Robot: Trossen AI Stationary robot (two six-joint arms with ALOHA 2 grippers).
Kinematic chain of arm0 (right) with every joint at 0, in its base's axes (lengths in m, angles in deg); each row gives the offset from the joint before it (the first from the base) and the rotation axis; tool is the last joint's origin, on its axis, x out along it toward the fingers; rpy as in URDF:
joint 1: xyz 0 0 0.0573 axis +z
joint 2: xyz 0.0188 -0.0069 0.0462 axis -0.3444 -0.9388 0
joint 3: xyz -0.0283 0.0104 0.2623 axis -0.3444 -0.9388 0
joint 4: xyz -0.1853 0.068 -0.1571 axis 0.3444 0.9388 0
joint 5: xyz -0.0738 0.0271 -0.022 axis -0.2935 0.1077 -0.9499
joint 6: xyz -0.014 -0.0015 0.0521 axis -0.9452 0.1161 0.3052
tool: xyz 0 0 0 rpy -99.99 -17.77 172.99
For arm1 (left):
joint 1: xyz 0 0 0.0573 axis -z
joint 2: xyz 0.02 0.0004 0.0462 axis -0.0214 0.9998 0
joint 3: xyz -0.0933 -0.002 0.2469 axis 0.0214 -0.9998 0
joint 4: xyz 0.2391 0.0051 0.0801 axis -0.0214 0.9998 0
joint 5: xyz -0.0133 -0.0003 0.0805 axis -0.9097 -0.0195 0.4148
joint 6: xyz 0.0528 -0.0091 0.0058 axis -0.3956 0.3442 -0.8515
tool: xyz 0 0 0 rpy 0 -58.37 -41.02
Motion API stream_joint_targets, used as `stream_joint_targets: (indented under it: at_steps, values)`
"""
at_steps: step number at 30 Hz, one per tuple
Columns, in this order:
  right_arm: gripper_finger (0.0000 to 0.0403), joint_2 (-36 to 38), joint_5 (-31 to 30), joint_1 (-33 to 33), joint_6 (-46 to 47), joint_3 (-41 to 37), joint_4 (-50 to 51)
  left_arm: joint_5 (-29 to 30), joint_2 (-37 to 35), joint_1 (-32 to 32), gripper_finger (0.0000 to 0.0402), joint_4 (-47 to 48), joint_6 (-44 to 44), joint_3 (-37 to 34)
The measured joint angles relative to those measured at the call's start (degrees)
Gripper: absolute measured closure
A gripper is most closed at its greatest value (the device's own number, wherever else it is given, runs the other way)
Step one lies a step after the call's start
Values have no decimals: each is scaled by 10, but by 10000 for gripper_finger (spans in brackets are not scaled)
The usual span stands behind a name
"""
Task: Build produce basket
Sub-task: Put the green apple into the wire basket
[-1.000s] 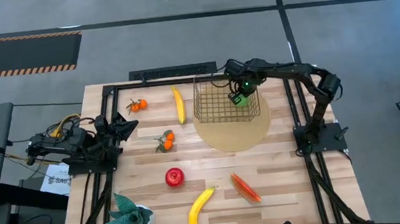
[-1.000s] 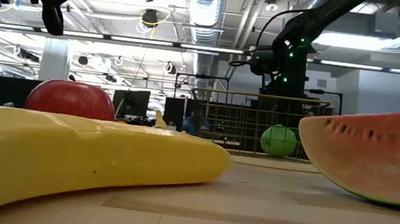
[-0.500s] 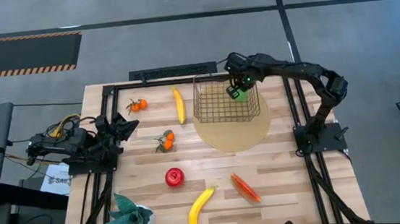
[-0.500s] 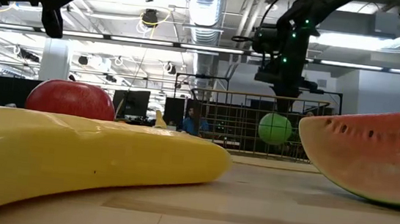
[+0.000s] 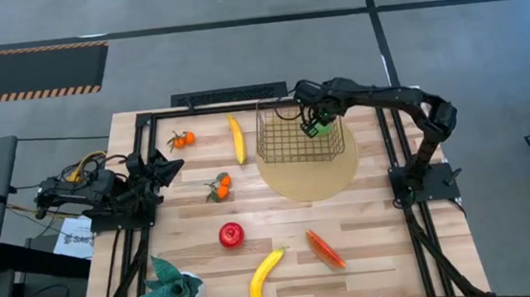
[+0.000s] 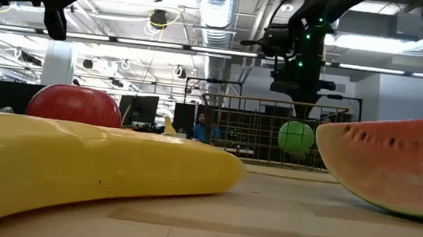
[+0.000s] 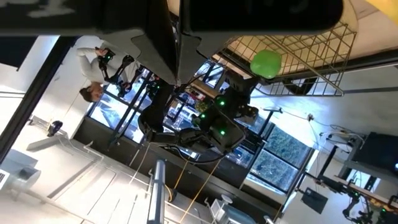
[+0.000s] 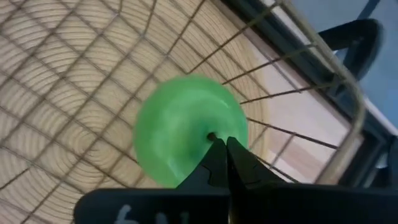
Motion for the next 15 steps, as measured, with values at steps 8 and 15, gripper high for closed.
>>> stream_joint_targets:
  at_steps: [8, 15]
  values:
    - [403, 0, -18, 10, 0, 0, -30, -1, 0, 0, 401, 2, 0, 0]
    - [403, 0, -34, 7, 2, 0, -26, -2, 0, 0, 401, 2, 0, 0]
